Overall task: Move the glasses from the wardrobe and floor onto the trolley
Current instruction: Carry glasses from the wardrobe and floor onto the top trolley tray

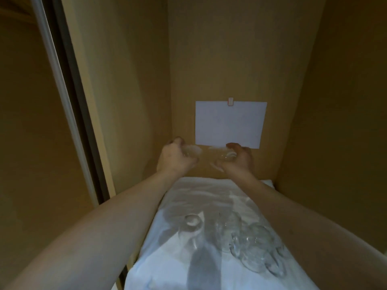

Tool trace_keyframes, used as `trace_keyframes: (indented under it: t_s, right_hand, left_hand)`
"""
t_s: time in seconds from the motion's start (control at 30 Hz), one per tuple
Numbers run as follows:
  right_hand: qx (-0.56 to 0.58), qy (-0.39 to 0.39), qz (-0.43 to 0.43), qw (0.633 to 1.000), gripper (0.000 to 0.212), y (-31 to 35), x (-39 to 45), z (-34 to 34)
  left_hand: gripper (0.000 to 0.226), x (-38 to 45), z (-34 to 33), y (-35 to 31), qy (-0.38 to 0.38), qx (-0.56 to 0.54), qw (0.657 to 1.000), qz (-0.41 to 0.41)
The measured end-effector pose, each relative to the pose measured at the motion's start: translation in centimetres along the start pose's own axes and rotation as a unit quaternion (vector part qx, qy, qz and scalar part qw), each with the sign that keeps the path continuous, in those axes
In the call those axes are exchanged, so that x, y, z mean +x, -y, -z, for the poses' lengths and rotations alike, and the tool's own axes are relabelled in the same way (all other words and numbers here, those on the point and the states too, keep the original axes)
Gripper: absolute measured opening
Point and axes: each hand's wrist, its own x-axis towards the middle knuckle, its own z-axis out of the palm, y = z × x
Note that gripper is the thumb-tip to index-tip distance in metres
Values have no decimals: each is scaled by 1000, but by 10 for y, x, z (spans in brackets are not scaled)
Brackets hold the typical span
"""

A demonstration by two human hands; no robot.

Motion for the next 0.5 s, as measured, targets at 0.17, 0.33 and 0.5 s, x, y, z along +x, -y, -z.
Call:
trace_keyframes:
  t_s: [0.17,0.33,0.5]
  right_hand:
    - [178,-90,-22,980,69,20,-7,42]
    - [348,-92,-98,928,69,28,-25,78]
    - [528,-24,-151,835,76,31,-43,114]
  left_hand:
    - [73,-8,7,-45,-73,-235,960,130]
    - [69,-31,2,-77,-12,-522,818,241]
    - [11,-57,2,-94,64,-577,778,243]
